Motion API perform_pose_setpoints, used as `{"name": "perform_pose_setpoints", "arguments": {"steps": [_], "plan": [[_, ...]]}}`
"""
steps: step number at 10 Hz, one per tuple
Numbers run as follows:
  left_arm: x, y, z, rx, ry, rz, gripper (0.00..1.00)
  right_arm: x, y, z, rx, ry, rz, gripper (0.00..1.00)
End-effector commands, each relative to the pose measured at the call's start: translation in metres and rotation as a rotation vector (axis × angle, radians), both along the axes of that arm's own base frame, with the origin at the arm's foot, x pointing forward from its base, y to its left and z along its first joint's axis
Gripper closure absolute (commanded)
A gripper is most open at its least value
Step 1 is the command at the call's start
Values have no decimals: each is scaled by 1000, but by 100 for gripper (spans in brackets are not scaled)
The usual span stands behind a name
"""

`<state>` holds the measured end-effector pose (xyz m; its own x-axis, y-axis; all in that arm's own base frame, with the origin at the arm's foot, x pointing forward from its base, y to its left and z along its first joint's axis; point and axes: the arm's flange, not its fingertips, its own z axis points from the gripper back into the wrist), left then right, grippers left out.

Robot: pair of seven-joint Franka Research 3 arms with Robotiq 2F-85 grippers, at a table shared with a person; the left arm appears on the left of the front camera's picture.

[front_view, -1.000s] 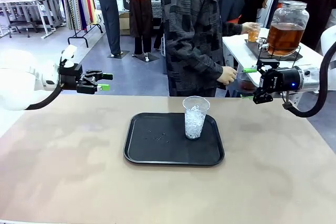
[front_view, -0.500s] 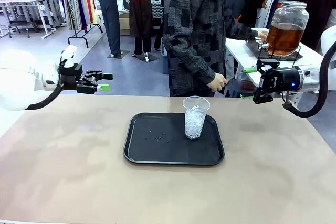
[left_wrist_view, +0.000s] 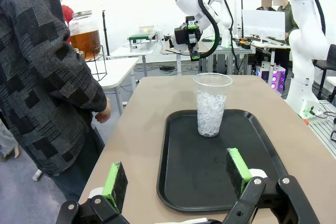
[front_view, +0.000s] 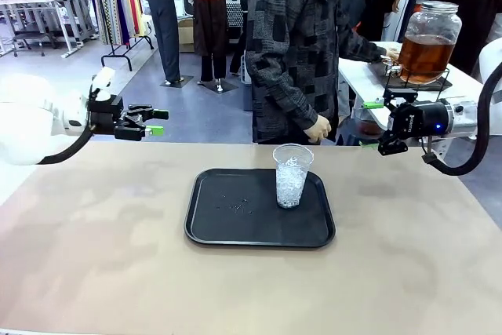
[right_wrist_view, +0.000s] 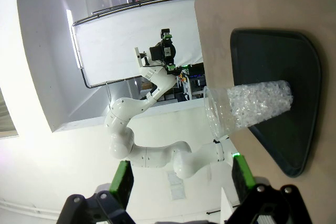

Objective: Pour the drink into the iced cup.
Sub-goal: Pick up the iced cup indicated by the human and present it to them.

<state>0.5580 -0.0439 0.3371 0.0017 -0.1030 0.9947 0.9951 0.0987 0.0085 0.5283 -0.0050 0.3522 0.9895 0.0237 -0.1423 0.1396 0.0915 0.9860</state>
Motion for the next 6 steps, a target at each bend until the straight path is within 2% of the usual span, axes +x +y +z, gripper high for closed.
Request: {"name": "perform_pose_setpoints", "arguments": {"steps": [1,6], "plan": [[0,0,1,0,-2,1,0,0,0,1,-1,-6,-2,0],[0,0,1,0,-2,1,0,0,0,1,-1,-6,-2,0]]}}
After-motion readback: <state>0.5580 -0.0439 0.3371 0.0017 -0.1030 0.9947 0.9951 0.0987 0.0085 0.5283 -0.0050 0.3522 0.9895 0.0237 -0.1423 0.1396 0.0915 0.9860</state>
